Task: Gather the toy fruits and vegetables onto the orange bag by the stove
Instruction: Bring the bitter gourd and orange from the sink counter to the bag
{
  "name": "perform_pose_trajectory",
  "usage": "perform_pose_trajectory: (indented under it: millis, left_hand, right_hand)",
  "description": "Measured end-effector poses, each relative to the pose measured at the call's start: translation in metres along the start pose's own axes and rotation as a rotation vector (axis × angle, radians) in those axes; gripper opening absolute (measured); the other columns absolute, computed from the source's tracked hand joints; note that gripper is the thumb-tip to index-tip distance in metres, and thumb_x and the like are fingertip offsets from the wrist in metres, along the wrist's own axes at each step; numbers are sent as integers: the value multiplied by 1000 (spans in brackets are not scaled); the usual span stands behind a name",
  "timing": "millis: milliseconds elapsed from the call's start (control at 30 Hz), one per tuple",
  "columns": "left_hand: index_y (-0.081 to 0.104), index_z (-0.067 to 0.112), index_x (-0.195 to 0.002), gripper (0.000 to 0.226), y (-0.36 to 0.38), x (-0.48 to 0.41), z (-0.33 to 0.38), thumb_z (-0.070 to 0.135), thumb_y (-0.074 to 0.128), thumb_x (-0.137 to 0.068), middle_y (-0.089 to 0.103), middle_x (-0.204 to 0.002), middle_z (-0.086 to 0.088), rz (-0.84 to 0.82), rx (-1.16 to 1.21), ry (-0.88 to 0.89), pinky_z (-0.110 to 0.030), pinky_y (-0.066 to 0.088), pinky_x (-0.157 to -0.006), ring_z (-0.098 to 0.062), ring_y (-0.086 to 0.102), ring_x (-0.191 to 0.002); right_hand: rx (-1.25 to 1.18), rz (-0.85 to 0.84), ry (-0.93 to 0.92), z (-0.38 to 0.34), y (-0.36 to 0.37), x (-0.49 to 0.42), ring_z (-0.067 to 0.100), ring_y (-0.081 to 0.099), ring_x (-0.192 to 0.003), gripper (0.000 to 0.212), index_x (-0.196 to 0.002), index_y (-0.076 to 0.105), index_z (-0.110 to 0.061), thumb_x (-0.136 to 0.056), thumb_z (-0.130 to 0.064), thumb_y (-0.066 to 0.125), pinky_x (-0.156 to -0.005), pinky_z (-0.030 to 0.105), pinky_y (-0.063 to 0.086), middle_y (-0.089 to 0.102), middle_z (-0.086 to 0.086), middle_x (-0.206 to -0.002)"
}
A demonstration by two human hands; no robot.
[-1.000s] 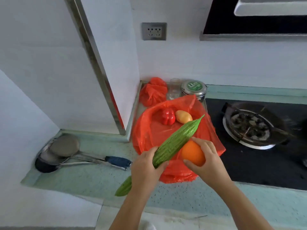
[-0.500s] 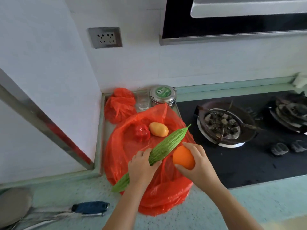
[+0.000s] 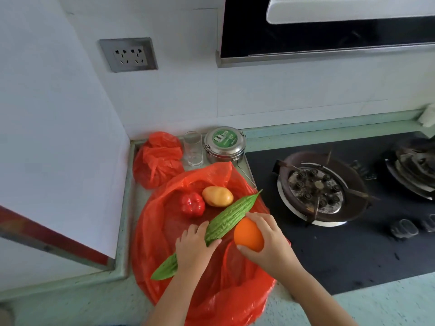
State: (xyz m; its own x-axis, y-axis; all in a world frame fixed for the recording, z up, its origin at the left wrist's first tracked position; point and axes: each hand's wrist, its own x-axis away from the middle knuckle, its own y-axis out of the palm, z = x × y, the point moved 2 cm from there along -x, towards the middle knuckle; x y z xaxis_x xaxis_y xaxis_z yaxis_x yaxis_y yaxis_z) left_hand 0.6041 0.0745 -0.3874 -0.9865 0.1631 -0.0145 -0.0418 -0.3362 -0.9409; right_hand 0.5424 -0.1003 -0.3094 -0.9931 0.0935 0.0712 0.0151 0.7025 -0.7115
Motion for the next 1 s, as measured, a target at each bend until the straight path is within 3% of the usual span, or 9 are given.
perform_pose_trajectory:
  millis: [67,167,300,433,733,1000]
  left_hand:
    - [68,18,-102,58,6,-1,-3,47,83,-55,65,-81,-4,11,-20,40,-38,48,-59,-28,63,-71]
    - [69,15,-100,64,1,-1,-2,48,86,-48,66,-77,-3,84,-13,115,-36,50,-52,-26,63,-65]
    - [69,12,-103,62,-12,2,-12,49,81,-56,67,-85,-3,163,44,116,-37,51,-56,-25,64,-73]
    - [67,9,-106,54,-34,15,-32,51,51,-77,67,-92,-6,257,117,85,-37,54,-65,-26,63,-84]
    - [65,10,-111,46,-75,55,-65,42,45,-85,67,-101,-7,322,162,-90,-36,52,-77,-23,62,-95]
    - [66,11,-110,44,-85,78,-79,41,46,-84,67,-101,-5,332,125,-153,-29,47,-80,-20,62,-94]
  right_hand:
    - [15,-15,3,1,2,-4,11,37,-115,72,-135,29,-36,-75,-48,67,-87,26,43,29,-14,-132]
    - [32,-35,-9,0,6,-11,13,38,-116,72,-135,29,-36,-75,-47,67,-89,28,44,30,-11,-133]
    - [44,-52,-63,-10,17,-24,15,37,-118,72,-135,32,-33,-73,-44,69,-92,29,41,31,-10,-134]
    - [51,-93,-132,-28,30,-40,15,38,-117,71,-134,33,-34,-73,-42,70,-93,29,40,32,-9,-133]
    - [95,-207,-276,-71,97,-65,20,33,-126,76,-136,33,-26,-72,-37,73,-101,35,36,33,-1,-137]
    - [237,-209,-301,-81,134,-66,24,27,-128,77,-138,30,-24,-74,-38,70,-95,37,40,28,3,-143]
